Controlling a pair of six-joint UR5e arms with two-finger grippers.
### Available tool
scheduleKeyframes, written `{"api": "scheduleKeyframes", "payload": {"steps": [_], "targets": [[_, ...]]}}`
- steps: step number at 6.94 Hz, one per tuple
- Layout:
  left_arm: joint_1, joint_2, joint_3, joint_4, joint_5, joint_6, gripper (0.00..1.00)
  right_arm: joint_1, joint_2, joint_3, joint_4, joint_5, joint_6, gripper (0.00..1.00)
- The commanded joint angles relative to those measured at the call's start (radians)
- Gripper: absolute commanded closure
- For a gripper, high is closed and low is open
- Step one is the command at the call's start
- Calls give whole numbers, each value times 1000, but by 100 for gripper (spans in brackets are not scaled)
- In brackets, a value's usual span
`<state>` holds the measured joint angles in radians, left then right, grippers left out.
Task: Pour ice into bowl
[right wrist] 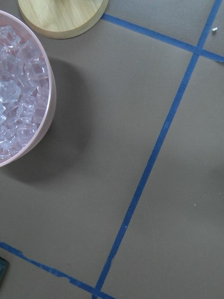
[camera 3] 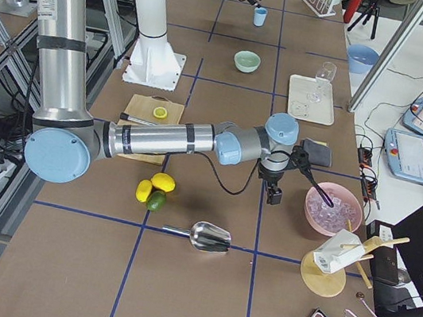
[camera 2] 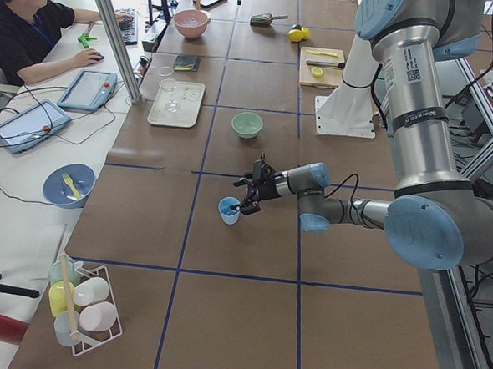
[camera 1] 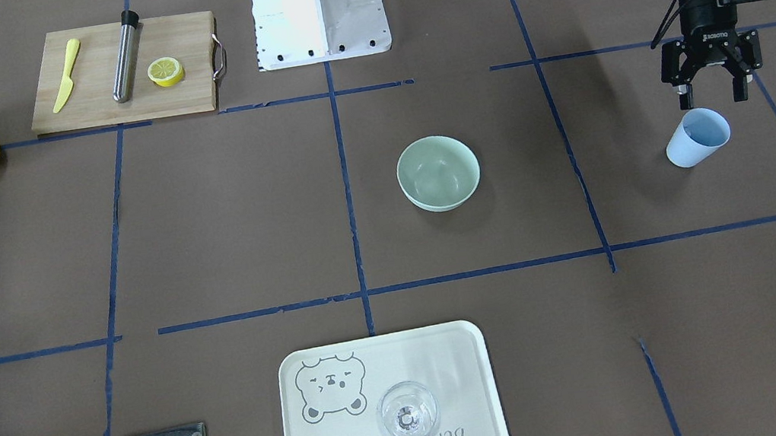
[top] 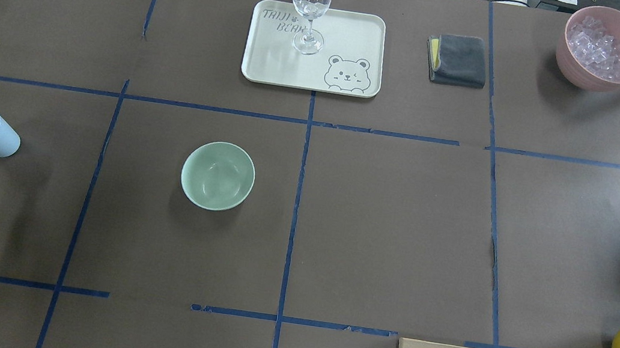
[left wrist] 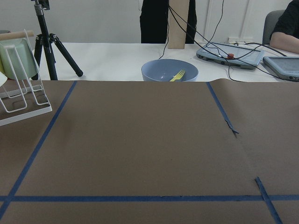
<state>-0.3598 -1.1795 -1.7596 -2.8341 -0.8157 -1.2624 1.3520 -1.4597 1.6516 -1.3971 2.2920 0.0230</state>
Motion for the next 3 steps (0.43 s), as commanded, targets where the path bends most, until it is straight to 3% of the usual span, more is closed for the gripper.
{"api": "scheduleKeyframes", "payload": {"steps": [1,3], "targets": [[93,-2,80,2,124,-67,0,2,-7,0,1,0,0,0],[107,-11,92,4,148,-68,0,3,-28,-1,44,-3,0,0]]}}
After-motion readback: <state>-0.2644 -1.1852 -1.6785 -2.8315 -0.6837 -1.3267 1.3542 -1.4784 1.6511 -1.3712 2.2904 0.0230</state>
